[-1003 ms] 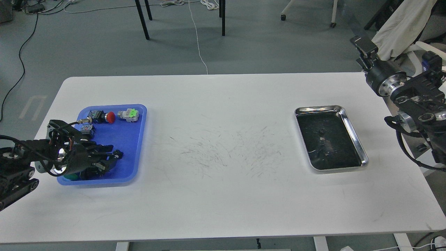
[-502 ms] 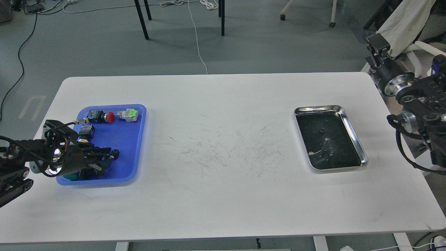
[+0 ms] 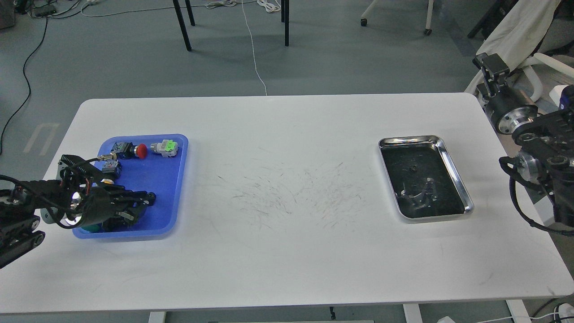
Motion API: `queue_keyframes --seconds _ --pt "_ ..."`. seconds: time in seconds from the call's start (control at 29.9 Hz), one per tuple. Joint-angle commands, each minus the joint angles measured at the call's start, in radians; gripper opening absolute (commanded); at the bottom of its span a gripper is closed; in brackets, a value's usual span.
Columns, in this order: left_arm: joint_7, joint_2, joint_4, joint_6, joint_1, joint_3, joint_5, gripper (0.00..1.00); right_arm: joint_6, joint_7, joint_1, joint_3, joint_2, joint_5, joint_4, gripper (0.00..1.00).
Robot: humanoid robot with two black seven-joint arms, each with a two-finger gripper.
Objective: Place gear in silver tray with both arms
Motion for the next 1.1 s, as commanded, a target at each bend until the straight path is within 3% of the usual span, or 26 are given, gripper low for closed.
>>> queue_keyframes --seconds 0.0,0.2,0.3,1.07 --pt "0.000 0.000 0.002 0.000 -0.002 -0.001 -0.002 0.34 0.000 0.000 -0.002 0.000 -0.003 0.000 0.000 0.86" --pt "0.000 -0.003 0.006 0.000 -0.005 -0.001 -0.006 0.39 0.000 0.000 -0.005 0.000 -0.004 0.000 0.000 0.86" --pt "0.000 -0.004 0.006 0.000 -0.005 -0.001 -0.008 0.47 0.000 0.002 -0.016 0.000 -0.003 0.000 0.000 0.86" --pt "0.000 -0.041 0.006 -0.003 -0.014 -0.002 -0.011 0.48 0.006 -0.018 -0.025 0.064 -0.007 0.092 0.005 0.87"
